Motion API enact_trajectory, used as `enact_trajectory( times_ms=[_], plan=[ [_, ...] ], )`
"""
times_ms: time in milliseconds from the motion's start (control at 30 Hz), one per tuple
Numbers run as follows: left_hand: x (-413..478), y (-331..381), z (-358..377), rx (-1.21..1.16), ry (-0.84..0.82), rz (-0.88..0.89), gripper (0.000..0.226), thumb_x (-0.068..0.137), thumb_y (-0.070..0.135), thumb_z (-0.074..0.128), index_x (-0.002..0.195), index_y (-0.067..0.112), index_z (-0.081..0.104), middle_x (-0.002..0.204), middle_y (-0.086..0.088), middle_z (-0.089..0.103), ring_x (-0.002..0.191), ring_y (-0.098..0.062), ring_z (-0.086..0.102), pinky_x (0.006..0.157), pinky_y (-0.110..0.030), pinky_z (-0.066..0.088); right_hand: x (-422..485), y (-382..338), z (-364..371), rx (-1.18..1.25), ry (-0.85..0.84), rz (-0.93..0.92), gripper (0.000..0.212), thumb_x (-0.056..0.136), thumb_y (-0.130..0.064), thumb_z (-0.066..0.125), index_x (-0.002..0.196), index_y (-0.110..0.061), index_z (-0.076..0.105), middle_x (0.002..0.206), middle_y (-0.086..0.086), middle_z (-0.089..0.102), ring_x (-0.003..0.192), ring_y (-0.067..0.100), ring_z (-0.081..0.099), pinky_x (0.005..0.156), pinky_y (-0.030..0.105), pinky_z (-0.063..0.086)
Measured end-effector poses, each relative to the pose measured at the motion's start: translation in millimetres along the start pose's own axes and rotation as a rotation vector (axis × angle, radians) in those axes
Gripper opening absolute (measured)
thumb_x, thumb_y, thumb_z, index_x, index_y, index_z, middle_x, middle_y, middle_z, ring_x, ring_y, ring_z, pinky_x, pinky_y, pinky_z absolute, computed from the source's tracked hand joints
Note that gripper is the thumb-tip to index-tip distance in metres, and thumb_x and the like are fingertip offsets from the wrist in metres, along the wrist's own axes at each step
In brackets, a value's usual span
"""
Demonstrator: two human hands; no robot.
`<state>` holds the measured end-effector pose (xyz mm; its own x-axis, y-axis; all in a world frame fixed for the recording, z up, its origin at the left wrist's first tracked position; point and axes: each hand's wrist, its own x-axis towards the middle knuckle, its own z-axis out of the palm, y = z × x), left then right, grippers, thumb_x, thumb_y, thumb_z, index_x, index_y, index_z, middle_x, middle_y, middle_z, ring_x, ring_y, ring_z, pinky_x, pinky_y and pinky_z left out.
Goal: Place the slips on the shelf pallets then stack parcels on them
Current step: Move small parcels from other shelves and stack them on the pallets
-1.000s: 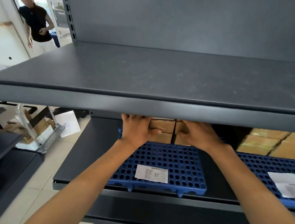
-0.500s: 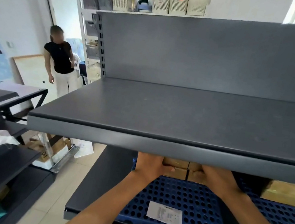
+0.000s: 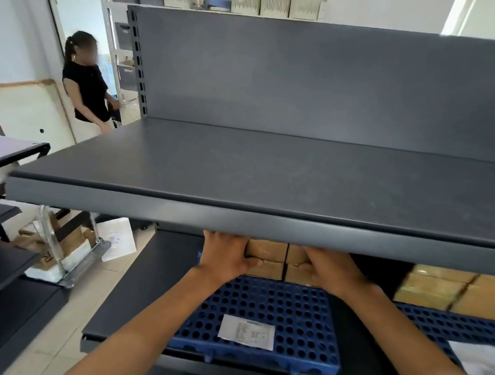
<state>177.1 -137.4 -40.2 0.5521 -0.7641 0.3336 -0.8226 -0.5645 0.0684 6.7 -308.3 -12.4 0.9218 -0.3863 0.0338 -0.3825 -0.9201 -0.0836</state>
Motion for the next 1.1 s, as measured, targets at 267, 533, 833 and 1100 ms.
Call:
enact_trajectory(
  times_ms=[267, 533, 833, 1100],
  plan=[
    [0.8, -1.4, 1.8, 0.084, 0.035, 0.019, 0.075, 0.072, 0.074, 0.056, 0.135, 0.035, 0.042, 0.142, 0.003, 0.048, 0.132, -0.031, 0.039, 0.1, -0.055, 0.029, 2.4, 2.9, 14.9, -0.245, 0.184, -0.118, 0.089, 0.082, -0.026, 0.071, 0.15, -0.018, 0.014, 0.147, 0.014, 0.04, 0.13, 0.037, 0.043, 0.101, 0.046, 0.043],
    [-2.6, 3.0, -10.9, 0.094, -0.03, 0.015, 0.088, 0.075, 0.074, 0.056, 0.149, 0.04, 0.021, 0.155, -0.004, 0.023, 0.143, -0.034, 0.02, 0.108, -0.075, 0.002, -2.9, -4.0, 2.1, -0.306, 0.178, -0.156, 0.098, 0.079, -0.026, 0.071, 0.153, -0.022, 0.007, 0.157, 0.007, 0.019, 0.141, 0.034, 0.021, 0.11, 0.047, 0.033],
    [-8.1, 25.4, -20.0, 0.034, -0.001, 0.015, 0.102, 0.073, 0.073, 0.059, 0.154, 0.032, 0.011, 0.162, -0.007, 0.01, 0.149, -0.034, 0.003, 0.107, -0.071, -0.016, -33.7, -8.4, -19.0, -0.284, 0.279, -0.164, 0.096, 0.081, -0.037, 0.07, 0.154, -0.016, 0.011, 0.159, 0.007, 0.02, 0.145, 0.029, 0.015, 0.109, 0.042, 0.032],
    [-8.6, 123.9, -34.5, -0.236, 0.174, 0.268, 0.097, 0.078, 0.062, 0.066, 0.154, 0.029, 0.017, 0.162, -0.004, 0.015, 0.148, -0.026, 0.003, 0.116, -0.057, 0.005, -100.6, 35.0, -22.0, -0.185, 0.453, -0.14, 0.095, 0.081, -0.039, 0.071, 0.153, -0.011, 0.016, 0.159, 0.011, 0.022, 0.148, 0.029, 0.011, 0.12, 0.047, 0.015]
  ],
)
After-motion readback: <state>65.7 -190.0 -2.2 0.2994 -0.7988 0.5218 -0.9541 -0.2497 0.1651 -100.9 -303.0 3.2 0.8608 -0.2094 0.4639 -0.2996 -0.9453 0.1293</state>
